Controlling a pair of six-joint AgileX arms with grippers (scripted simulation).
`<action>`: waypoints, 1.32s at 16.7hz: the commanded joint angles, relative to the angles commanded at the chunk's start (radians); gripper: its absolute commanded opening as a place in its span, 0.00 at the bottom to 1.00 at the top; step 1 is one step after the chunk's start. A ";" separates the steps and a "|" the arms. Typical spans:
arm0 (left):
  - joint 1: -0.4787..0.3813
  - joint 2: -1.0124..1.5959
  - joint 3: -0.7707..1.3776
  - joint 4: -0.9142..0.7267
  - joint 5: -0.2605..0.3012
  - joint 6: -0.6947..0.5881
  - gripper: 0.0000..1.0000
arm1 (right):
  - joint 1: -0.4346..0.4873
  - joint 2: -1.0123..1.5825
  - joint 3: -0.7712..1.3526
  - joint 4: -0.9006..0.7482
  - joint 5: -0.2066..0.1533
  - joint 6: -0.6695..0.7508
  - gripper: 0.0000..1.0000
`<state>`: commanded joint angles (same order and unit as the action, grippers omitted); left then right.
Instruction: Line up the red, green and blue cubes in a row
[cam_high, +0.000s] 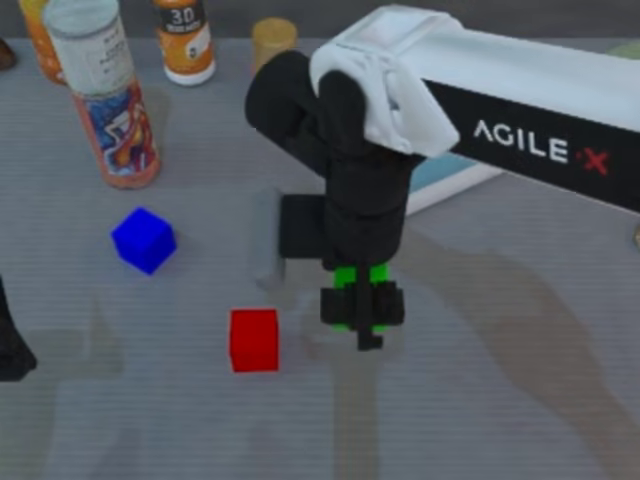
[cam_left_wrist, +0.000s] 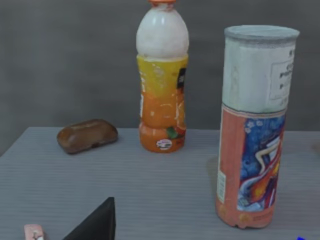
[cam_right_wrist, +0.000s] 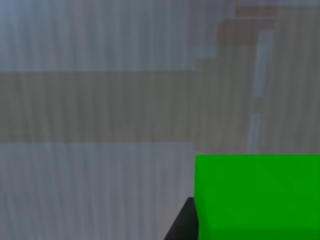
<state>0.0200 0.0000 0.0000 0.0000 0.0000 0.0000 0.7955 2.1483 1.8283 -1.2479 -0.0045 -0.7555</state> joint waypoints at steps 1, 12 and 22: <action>0.000 0.000 0.000 0.000 0.000 0.000 1.00 | 0.001 0.000 0.000 0.000 0.000 0.000 0.00; 0.000 0.000 0.000 0.000 0.000 0.000 1.00 | 0.000 0.045 -0.168 0.219 0.000 0.004 0.00; 0.000 0.000 0.000 0.000 0.000 0.000 1.00 | 0.002 0.055 -0.194 0.249 0.001 0.002 0.38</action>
<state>0.0200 0.0000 0.0000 0.0000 0.0000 0.0000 0.7979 2.2036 1.6344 -0.9984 -0.0040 -0.7533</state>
